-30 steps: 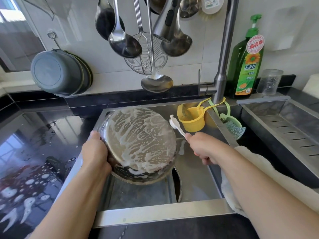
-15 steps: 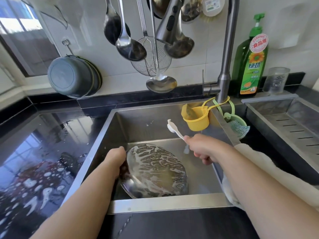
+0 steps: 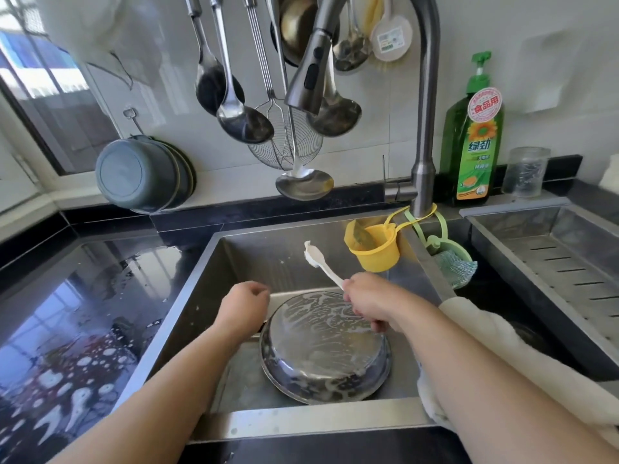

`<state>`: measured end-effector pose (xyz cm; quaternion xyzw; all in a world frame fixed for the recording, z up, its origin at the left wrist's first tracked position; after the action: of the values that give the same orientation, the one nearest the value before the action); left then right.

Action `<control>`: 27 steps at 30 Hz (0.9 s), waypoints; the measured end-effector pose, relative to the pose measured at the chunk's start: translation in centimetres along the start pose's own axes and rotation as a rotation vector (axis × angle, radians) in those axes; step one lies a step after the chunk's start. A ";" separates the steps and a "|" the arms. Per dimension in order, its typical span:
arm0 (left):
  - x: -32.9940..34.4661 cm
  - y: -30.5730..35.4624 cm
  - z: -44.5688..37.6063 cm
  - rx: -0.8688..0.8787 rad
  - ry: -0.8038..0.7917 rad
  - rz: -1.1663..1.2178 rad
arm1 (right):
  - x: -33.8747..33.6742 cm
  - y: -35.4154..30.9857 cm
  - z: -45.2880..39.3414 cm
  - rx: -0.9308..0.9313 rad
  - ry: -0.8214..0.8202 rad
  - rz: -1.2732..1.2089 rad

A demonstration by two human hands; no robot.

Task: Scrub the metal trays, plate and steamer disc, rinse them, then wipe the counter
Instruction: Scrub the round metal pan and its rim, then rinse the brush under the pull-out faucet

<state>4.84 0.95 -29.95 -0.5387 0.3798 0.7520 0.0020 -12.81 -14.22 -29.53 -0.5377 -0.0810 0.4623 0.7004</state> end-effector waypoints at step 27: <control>3.1 3.5 -3.0 -0.342 -0.363 1.494 | -11.6 -12.2 -9.5 -0.233 0.770 0.623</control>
<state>4.56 -4.55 -30.83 -0.0026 0.5140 0.6785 -0.5249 -6.73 -29.12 -18.84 -0.7423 0.2963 0.4054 0.4438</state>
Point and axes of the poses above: each hand's wrist, its own z-axis away from the middle knuckle, its own x-axis out of the palm, y = z × x, the point moved 3 cm from there along -z, towards the middle knuckle, and after that the axes turned 12 degrees about -z, right-handed, at the moved point
